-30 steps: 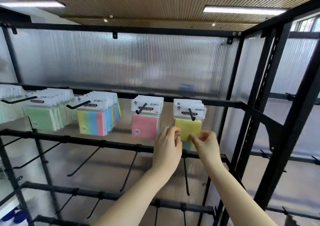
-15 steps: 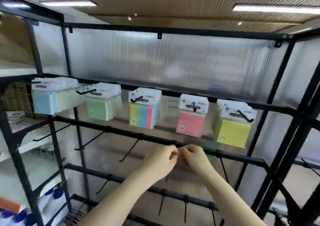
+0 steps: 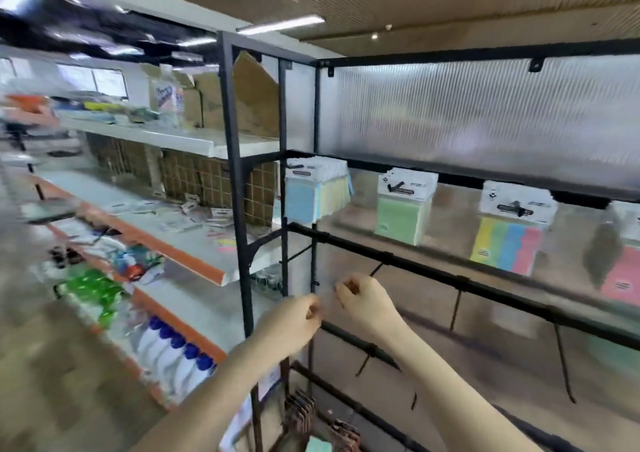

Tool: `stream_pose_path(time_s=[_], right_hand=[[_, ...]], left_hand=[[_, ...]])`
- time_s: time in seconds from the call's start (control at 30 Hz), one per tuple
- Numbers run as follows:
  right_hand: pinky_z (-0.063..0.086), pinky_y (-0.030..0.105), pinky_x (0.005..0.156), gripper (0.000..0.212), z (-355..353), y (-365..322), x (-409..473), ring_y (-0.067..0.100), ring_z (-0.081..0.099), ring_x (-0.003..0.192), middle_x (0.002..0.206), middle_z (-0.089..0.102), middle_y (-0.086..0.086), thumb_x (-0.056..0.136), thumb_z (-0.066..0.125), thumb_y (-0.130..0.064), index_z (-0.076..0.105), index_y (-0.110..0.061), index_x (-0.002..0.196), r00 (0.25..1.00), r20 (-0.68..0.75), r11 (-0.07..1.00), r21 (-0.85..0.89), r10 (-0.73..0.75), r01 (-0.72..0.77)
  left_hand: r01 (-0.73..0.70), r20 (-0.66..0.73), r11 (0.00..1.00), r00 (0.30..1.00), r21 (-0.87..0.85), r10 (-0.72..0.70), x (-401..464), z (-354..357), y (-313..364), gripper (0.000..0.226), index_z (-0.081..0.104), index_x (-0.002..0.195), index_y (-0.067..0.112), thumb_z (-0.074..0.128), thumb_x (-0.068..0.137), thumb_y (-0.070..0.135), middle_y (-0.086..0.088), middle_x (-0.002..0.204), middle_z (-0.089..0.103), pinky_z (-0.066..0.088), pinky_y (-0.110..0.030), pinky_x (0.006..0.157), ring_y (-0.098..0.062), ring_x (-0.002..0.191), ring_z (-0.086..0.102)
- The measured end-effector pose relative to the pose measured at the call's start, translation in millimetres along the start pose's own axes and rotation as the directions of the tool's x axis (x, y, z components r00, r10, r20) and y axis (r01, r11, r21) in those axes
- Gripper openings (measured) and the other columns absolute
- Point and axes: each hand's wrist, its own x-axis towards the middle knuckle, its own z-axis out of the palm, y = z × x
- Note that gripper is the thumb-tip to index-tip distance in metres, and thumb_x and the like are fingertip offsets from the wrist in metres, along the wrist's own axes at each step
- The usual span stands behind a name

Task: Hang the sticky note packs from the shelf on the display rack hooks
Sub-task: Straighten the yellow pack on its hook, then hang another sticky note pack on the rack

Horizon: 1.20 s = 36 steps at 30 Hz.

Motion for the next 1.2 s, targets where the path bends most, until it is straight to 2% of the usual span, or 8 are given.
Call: stream_pose_path(time_s=[0.13,0.2,0.37,0.5,0.7,0.97,1.13,1.2], right_hand=[[0.040,0.024,0.062,0.019,68,-40,23,0.020,0.058,0.075,0.080,0.065,0.005,0.094,0.050,-0.019,0.059,-0.012,0.080,0.992,0.117,0.999,0.007,-0.052,0.052],[0.040,0.026,0.066,0.019,98,-55,35,0.024,0.061,0.084,0.089,0.067,0.008,0.094,0.050,-0.021,0.064,-0.009,0.089,0.983,0.169,0.997,-0.009,-0.072,0.074],[0.036,0.020,0.055,0.017,162,-84,67,0.013,0.056,0.072,0.079,0.061,-0.002,0.091,0.054,-0.027,0.064,-0.014,0.089,0.960,0.243,0.991,0.021,-0.136,0.135],[0.040,0.024,0.064,0.016,208,-98,101,0.015,0.057,0.076,0.080,0.061,-0.003,0.091,0.054,-0.034,0.058,-0.020,0.083,0.950,0.271,0.988,0.034,-0.152,0.149],[0.052,0.035,0.075,0.025,277,-112,170,0.024,0.062,0.086,0.092,0.067,0.006,0.092,0.052,-0.036,0.063,-0.013,0.092,0.937,0.305,0.985,0.032,-0.171,0.170],[0.045,0.033,0.076,0.021,374,-144,265,0.028,0.059,0.089,0.101,0.064,0.012,0.093,0.046,-0.029,0.057,-0.011,0.093,0.921,0.371,0.992,0.011,-0.117,0.122],[0.044,0.035,0.063,0.023,429,-183,300,0.035,0.059,0.077,0.081,0.064,0.017,0.091,0.047,-0.023,0.050,-0.013,0.072,0.878,0.458,0.988,-0.003,-0.136,0.154],[0.036,0.031,0.055,0.029,448,-194,311,0.030,0.055,0.066,0.064,0.057,0.007,0.091,0.046,-0.023,0.045,-0.015,0.063,0.863,0.487,0.986,-0.023,-0.135,0.167]], left_hand=[[0.139,-0.048,0.990,0.989,0.022,-0.138,-15,-41,-71,0.016,0.061,0.101,0.030,0.047,0.096,0.035,0.011,0.101,0.065,0.049,-0.027,0.072,-0.010,0.088,0.060],[0.200,-0.054,0.980,0.978,0.001,-0.200,-20,-56,-102,0.015,0.063,0.100,0.025,0.049,0.095,0.027,0.005,0.103,0.066,0.051,-0.034,0.082,-0.016,0.094,0.062],[0.285,-0.097,0.958,0.954,0.020,-0.282,-19,-84,-169,0.020,0.066,0.099,0.019,0.046,0.094,0.017,0.006,0.099,0.064,0.048,-0.027,0.076,-0.015,0.091,0.061],[0.349,-0.073,0.937,0.935,0.021,-0.347,0,-93,-219,0.020,0.064,0.090,0.020,0.046,0.092,0.013,0.008,0.100,0.064,0.050,-0.032,0.085,-0.013,0.095,0.061],[0.413,-0.102,0.907,0.909,0.086,-0.404,52,-109,-291,0.025,0.066,0.106,0.021,0.047,0.092,0.013,0.006,0.112,0.065,0.051,-0.032,0.087,-0.013,0.096,0.062],[0.507,-0.088,0.858,0.861,0.075,-0.501,123,-147,-380,0.028,0.064,0.109,0.020,0.044,0.092,0.010,0.002,0.107,0.066,0.053,-0.033,0.084,-0.016,0.094,0.062],[0.559,-0.134,0.829,0.823,0.021,-0.552,134,-166,-435,0.023,0.065,0.105,0.012,0.046,0.093,0.013,-0.001,0.101,0.066,0.049,-0.031,0.075,-0.020,0.089,0.061],[0.575,-0.156,0.818,0.809,0.013,-0.566,139,-174,-458,0.021,0.066,0.103,0.013,0.048,0.094,0.016,-0.003,0.105,0.067,0.048,-0.029,0.075,-0.019,0.090,0.061]])
